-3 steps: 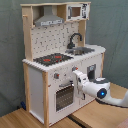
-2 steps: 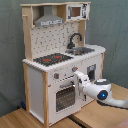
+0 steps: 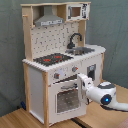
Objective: Play with the kitchen
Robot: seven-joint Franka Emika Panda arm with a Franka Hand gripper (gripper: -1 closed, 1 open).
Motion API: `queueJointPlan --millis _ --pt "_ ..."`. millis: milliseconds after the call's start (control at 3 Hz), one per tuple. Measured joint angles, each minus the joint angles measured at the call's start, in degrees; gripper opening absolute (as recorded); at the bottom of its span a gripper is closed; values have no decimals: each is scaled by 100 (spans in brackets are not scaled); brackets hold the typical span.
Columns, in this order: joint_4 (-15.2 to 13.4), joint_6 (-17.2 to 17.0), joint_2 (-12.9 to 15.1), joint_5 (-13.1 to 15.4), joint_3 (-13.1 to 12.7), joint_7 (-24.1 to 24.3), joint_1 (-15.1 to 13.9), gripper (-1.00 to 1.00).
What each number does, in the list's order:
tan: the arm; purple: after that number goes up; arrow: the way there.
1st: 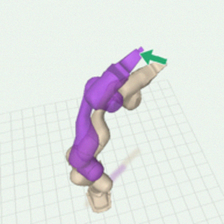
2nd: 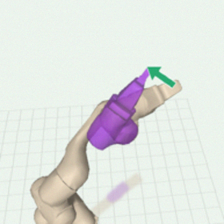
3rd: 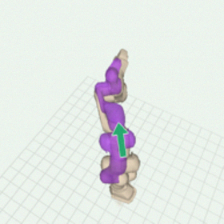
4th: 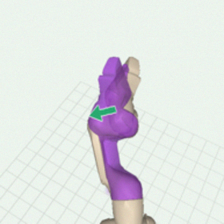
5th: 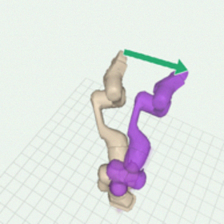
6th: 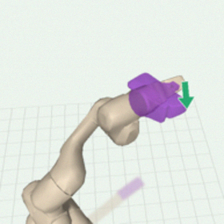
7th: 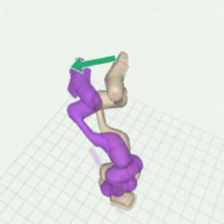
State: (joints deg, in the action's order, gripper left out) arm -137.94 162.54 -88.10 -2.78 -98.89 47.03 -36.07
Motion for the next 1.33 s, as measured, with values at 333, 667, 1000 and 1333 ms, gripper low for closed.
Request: queueJointPlan --millis 333,667,1000,1333 --pt "156 -517 0 20 4 151 151 -100" --pt "335 -1010 9 153 6 375 281 -100" --pt "528 -1450 20 343 -3 618 348 -100" --pt "768 -1928 59 562 -25 863 405 -100"
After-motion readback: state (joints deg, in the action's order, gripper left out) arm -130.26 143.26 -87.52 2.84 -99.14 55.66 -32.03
